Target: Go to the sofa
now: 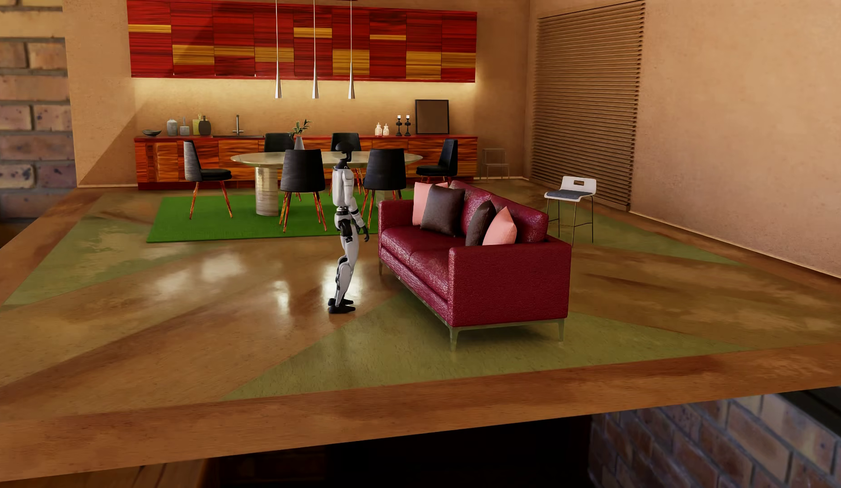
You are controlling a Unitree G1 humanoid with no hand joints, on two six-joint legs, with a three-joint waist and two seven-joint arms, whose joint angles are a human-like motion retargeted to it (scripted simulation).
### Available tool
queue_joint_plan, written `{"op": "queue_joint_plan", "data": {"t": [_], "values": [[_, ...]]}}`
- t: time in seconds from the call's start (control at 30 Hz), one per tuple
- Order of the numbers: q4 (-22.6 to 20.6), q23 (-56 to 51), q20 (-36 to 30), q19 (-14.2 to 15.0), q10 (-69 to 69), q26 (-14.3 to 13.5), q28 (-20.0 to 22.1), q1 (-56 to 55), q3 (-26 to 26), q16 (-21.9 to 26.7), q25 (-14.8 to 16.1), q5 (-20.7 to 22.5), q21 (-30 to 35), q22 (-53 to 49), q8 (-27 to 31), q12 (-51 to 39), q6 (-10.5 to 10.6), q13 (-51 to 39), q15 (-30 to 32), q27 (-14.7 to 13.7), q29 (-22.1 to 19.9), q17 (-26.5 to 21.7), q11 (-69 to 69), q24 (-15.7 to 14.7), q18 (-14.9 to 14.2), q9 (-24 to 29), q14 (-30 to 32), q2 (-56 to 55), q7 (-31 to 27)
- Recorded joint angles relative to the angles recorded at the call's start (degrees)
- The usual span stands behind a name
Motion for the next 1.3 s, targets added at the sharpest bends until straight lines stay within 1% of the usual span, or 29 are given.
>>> {"op": "queue_joint_plan", "data": {"t": [0.17, 0.57, 0.93, 1.03, 1.1, 1.17, 1.2, 1.27, 1.3], "values": [[-0.06, 0.14, 0.72, 0.15, -0.03, -0.03, 0.04, 0.27, 0.22, -0.04, 0.23, -0.05, -0.25, 0.03, 0.05, -0.05, 0.17, 0.15, -0.13, 0.55, 0.05, 0.84, -0.13, 0.31, 0.10, -0.29, -0.23, 0.31, 0.02], [0.01, 0.42, 1.99, 0.31, -1.19, -0.15, -0.43, 1.03, 0.61, -0.53, 0.10, -0.02, -0.16, 0.00, 0.69, -0.24, 0.24, 0.40, -0.07, 0.58, 0.21, 2.08, -0.77, 1.23, 0.37, -0.86, -0.33, 0.69, 0.52], [0.39, -0.09, 1.33, 0.36, -1.47, -0.37, -0.90, 1.28, 0.38, -0.44, 0.21, 0.31, -0.60, 0.82, 1.81, -0.51, 0.14, 0.39, -0.22, 0.39, 0.00, 1.29, -0.70, 1.61, 0.69, -0.92, -0.82, 0.53, 1.51], [0.93, 0.09, 0.70, 0.20, -2.63, -0.83, -0.67, 1.97, 0.26, -0.13, 0.03, 0.77, -0.25, 1.09, 2.48, -0.25, -0.04, 0.56, -0.38, 0.29, 0.33, 1.00, -0.58, 2.06, 0.25, -0.97, -1.51, 0.35, 2.07], [1.54, -0.10, 0.61, -0.01, -3.72, -1.31, -1.02, 2.55, 0.05, 0.03, 0.54, 1.27, -0.89, 0.80, 3.49, 0.52, -0.16, 0.71, -0.57, -0.41, 0.49, 0.45, -0.12, 1.76, -0.29, -0.87, -1.93, -0.13, 3.02], [2.19, -0.03, 0.38, -0.26, -4.22, -0.58, -1.27, 2.77, -0.28, -0.33, 1.21, 1.83, -1.70, 0.45, 4.68, 0.95, -0.28, 0.60, -0.89, -0.90, 1.69, 0.49, 0.79, 0.87, -0.56, -0.64, -2.26, -0.90, 4.25], [2.51, -0.25, 0.05, -0.38, -4.13, -0.34, -0.97, 2.69, -0.46, -0.43, 1.20, 2.11, -2.00, 0.87, 5.27, 0.80, -0.33, 0.86, -1.00, -1.12, 2.97, 0.52, 1.21, 0.70, -0.54, -0.49, -2.41, -1.29, 4.88], [3.09, -0.55, -1.39, -0.58, -3.42, -0.26, -0.75, 2.19, -0.75, -0.12, 0.93, 2.62, -2.23, 1.55, 6.34, 0.19, -0.41, 1.44, -0.94, -2.10, 5.71, 0.50, 1.81, 1.36, -0.40, -0.21, -2.52, -2.03, 6.09], [3.34, -0.76, -2.00, -0.68, -3.08, -0.83, -0.82, 1.89, -0.86, 0.63, 1.00, 2.84, -2.26, 1.51, 6.88, 0.09, -0.45, 1.83, -0.86, -2.54, 6.16, 0.40, 2.13, 1.79, -0.34, -0.05, -2.39, -2.46, 6.71]]}}
